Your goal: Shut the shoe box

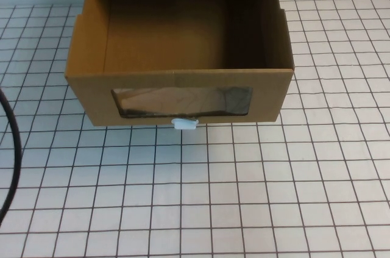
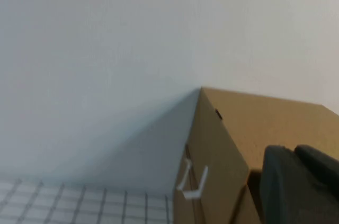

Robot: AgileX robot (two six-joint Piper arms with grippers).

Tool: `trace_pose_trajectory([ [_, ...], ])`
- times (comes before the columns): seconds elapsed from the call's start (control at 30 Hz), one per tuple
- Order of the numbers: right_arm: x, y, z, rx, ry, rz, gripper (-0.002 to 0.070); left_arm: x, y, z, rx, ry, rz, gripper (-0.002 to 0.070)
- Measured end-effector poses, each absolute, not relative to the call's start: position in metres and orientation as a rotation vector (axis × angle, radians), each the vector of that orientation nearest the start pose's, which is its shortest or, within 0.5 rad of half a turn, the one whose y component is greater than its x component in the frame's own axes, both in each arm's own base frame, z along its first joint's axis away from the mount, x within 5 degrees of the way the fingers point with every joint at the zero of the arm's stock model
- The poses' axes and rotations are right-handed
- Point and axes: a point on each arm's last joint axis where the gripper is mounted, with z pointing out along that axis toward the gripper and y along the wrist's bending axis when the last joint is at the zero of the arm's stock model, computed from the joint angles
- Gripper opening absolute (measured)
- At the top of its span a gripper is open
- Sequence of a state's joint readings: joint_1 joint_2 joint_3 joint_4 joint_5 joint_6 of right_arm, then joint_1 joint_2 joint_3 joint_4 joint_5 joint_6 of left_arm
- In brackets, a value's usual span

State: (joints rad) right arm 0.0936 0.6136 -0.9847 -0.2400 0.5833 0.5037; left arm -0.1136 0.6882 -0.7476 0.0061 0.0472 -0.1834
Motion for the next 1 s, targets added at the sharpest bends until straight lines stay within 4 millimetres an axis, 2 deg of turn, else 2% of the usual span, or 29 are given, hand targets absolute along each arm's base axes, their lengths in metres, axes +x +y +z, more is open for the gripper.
trace_pose_trajectory([
  [0.1,0.110,0.002,0.426,0.317,1.787,0.249,-0.0013,0.157,-0.018,0.389,-0.161,1.551,-0.345,-0.0002],
  [0.17,0.120,0.010,0.420,0.278,1.851,0.299,-0.0013,0.165,-0.019,0.384,-0.183,1.586,-0.360,-0.0002],
  [0.27,0.132,0.028,0.414,0.061,1.917,0.348,-0.0013,0.175,-0.020,0.382,-0.150,1.667,-0.313,-0.0002],
  [0.37,0.142,0.051,0.411,-0.197,1.922,0.442,-0.0013,0.188,-0.022,0.393,-0.098,1.744,-0.259,-0.0002],
  [0.6,0.159,0.100,0.405,-0.717,1.759,0.620,-0.0013,0.229,-0.036,0.436,0.086,1.872,-0.250,-0.0002],
  [0.7,0.163,0.121,0.399,-0.917,1.663,0.656,-0.0013,0.251,-0.050,0.446,0.272,1.952,-0.304,-0.0002],
  [0.83,0.163,0.149,0.389,-1.162,1.518,0.626,-0.0013,0.285,-0.070,0.453,0.516,1.965,-0.435,-0.0002],
  [1.0,0.163,0.186,0.375,-1.373,1.357,0.555,-0.0013,0.330,-0.085,0.462,0.566,1.904,-0.565,-0.0002],
])
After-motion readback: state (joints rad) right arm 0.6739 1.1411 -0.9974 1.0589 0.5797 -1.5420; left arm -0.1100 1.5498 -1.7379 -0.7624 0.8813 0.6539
